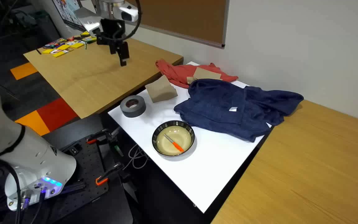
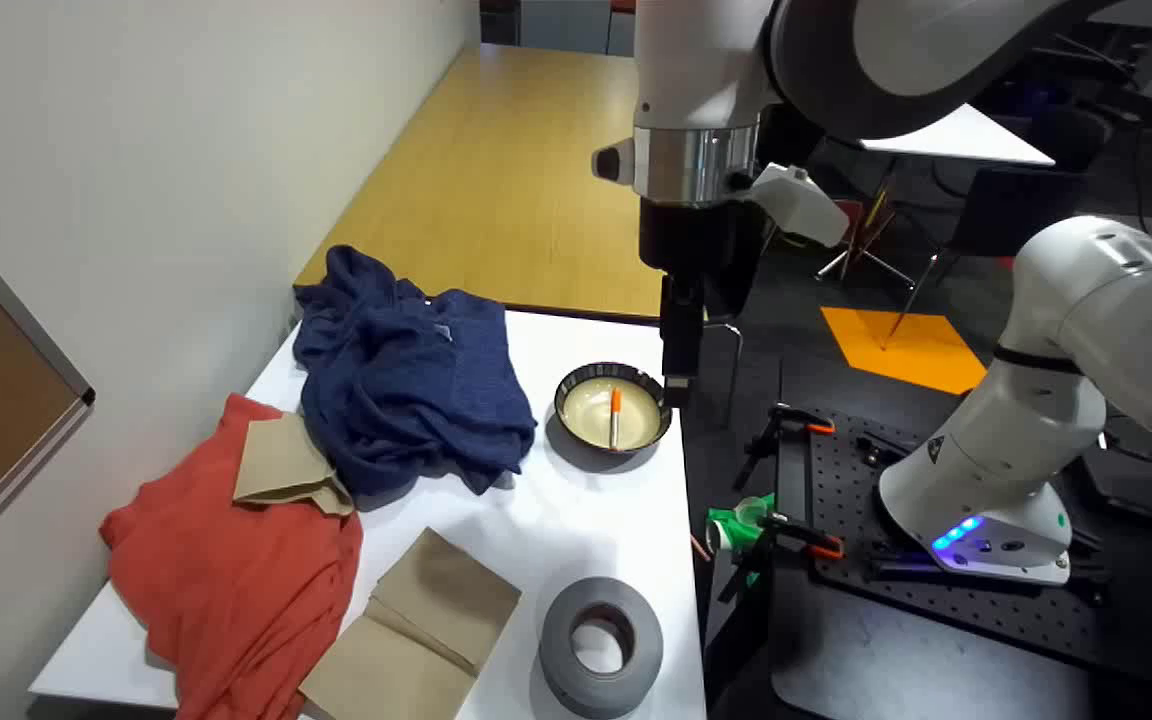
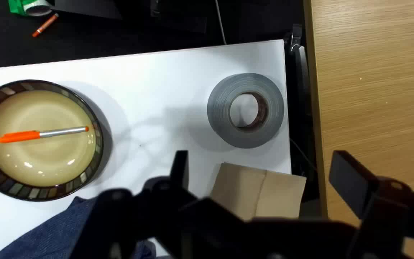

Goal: Pick the marker from the plate and put it on the table

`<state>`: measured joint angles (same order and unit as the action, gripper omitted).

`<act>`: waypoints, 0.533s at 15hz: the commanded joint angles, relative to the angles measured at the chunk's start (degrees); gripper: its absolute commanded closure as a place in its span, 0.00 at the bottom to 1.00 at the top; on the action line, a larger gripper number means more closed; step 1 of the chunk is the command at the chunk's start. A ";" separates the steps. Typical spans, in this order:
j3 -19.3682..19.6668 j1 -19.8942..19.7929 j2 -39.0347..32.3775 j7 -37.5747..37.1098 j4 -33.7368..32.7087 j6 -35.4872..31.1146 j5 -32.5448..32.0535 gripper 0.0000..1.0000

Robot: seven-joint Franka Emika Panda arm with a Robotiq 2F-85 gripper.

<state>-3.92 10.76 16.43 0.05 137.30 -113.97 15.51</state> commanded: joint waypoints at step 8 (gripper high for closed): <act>-1.30 -1.84 -0.15 -2.79 0.23 -2.65 -0.82 0.00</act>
<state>-3.97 10.63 16.39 -0.15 137.29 -113.99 15.49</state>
